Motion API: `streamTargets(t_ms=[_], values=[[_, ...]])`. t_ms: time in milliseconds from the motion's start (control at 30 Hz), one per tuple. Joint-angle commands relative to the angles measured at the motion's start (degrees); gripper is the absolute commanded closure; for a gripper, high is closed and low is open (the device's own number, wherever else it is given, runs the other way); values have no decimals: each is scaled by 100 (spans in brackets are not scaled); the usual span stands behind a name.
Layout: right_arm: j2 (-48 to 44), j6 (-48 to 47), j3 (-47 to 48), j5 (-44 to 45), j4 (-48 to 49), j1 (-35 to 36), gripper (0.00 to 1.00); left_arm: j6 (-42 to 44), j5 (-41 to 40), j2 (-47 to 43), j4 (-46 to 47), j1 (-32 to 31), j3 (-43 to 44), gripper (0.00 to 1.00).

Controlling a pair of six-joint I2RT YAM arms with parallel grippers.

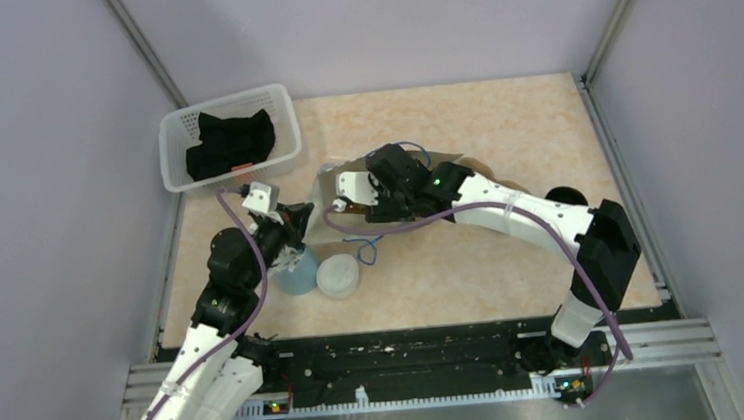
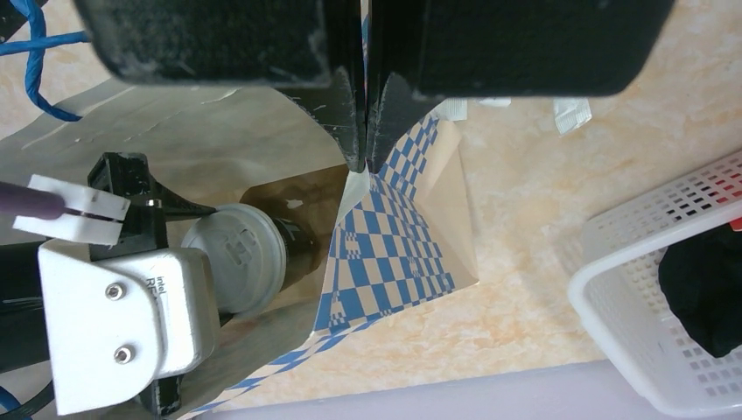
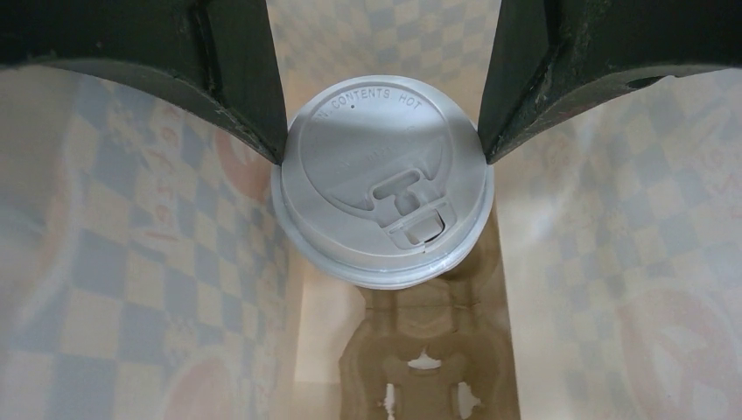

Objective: Pack the takeout coffee

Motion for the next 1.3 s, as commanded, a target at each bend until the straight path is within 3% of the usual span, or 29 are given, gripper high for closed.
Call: streamTargets(t_ms=[0,133,433,1033,1267], values=[[-27,232,-1,-215,-78,-30,83,102,-59,-44,-236,-19,82,100],[-224,316,-405,-205,101,-34,83,109,-209,-33,-406,-12,115,100],[-76,177,-812,759,1087,-105,83,70,-196,74,-465,-16,195,100],[-656,399,-1338,115,1840,-353,84,108,-269,23,-702,-14,274,100],[-364,370,-1385,-149,2238,-512,84,169,-327,30,-710,-15,289,100]])
